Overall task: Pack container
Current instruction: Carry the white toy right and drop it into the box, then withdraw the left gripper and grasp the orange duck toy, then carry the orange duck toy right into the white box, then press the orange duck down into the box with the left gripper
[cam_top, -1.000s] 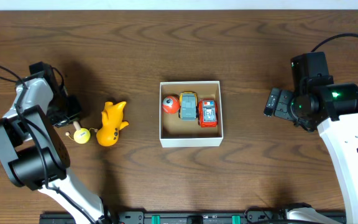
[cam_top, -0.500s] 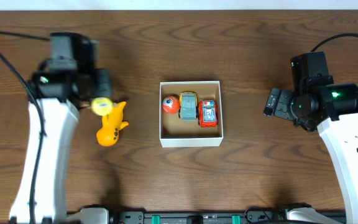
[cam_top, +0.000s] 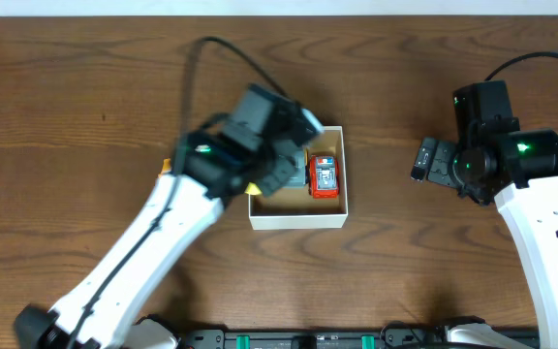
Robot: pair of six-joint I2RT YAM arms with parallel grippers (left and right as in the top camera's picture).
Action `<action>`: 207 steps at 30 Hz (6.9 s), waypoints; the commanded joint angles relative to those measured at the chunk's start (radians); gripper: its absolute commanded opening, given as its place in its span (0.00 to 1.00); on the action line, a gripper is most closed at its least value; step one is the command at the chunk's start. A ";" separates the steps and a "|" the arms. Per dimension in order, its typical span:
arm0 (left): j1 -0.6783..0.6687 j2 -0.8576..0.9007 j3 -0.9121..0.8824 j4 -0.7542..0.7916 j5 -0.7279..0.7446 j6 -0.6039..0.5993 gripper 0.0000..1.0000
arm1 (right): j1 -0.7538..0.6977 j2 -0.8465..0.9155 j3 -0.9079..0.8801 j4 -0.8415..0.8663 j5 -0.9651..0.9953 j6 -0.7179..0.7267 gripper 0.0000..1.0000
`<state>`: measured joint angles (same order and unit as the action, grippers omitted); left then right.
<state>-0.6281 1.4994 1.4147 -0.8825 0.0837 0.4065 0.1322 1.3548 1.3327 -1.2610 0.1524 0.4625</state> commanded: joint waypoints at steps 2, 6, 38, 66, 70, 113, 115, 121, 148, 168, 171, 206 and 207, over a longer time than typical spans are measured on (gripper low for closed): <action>-0.071 0.108 0.008 0.018 0.004 0.058 0.05 | -0.006 0.005 -0.005 -0.001 0.004 -0.008 0.99; -0.090 0.200 0.008 0.020 0.004 0.057 0.06 | -0.006 0.005 -0.005 -0.010 0.004 -0.008 0.99; -0.081 0.090 0.008 -0.074 -0.116 -0.013 0.99 | -0.007 0.005 -0.005 -0.011 0.025 -0.019 0.99; 0.731 0.235 -0.155 -0.047 0.059 -0.196 0.98 | -0.013 0.007 -0.005 0.004 0.058 0.001 0.99; 0.727 0.311 -0.156 -0.047 0.060 -0.203 0.98 | -0.042 0.011 -0.005 0.000 0.057 0.040 0.99; 0.456 0.071 0.076 -0.131 0.092 -0.156 0.06 | -0.109 0.013 -0.005 -0.022 0.053 0.056 0.99; 0.385 0.023 0.084 -0.099 0.092 -0.119 0.06 | -0.109 0.013 -0.005 -0.022 0.053 0.056 0.99; 0.118 -0.038 0.083 -0.054 0.092 -0.005 0.06 | -0.109 0.013 -0.005 -0.022 0.053 0.056 0.99; -0.041 0.408 0.022 -0.092 0.089 0.000 0.46 | -0.109 0.013 -0.005 -0.034 0.053 0.030 0.99; -0.041 0.078 0.043 -0.124 0.089 0.001 0.67 | -0.109 0.013 -0.005 -0.034 0.053 0.030 0.99; -0.041 0.024 0.043 -0.096 0.088 0.000 0.68 | -0.109 0.013 -0.005 -0.034 0.053 0.030 0.99; -0.041 0.446 0.021 -0.041 0.119 -0.107 0.31 | -0.109 0.013 -0.006 -0.035 0.054 0.029 0.99; -0.042 0.446 0.021 -0.052 0.119 -0.121 0.28 | -0.109 0.013 -0.006 -0.035 0.054 0.029 0.99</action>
<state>-0.6754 1.9163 1.4425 -0.8974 0.2264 0.3065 0.0319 1.3643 1.3319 -1.2938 0.1944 0.5037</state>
